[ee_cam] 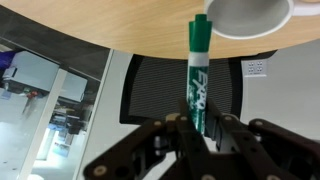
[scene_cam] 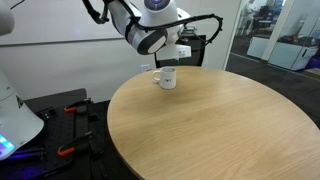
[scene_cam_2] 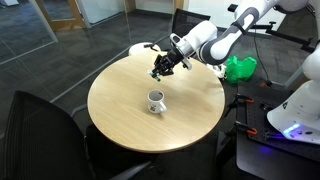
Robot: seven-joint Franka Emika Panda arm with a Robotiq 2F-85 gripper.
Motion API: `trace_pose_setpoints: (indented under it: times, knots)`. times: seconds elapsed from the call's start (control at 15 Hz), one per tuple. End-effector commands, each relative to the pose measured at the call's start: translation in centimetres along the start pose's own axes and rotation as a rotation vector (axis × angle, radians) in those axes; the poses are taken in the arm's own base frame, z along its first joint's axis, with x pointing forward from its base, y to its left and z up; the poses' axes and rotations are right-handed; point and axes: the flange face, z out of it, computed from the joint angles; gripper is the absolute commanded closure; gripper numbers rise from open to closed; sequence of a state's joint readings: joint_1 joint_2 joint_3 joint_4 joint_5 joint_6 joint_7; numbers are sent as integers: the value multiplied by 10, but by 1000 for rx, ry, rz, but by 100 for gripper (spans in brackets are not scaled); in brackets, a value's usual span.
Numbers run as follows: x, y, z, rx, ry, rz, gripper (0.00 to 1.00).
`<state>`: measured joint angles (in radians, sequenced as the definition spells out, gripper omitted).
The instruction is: Put the marker inside the mug cup
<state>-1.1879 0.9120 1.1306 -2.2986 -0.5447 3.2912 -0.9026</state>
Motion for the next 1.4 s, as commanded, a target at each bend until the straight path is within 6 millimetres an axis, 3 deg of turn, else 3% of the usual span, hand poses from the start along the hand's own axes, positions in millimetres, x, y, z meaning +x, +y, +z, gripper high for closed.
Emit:
trace_pose_setpoints:
  times: [0.0, 0.53, 1.27, 1.33]
  knots:
    - [7, -8, -1, 45, 72, -20, 95]
    - [3, -26, 16, 158, 100, -14, 95]
    - [-8, -32, 30, 199, 103, -16, 95]
    - [-9, -32, 31, 203, 98, -14, 75]
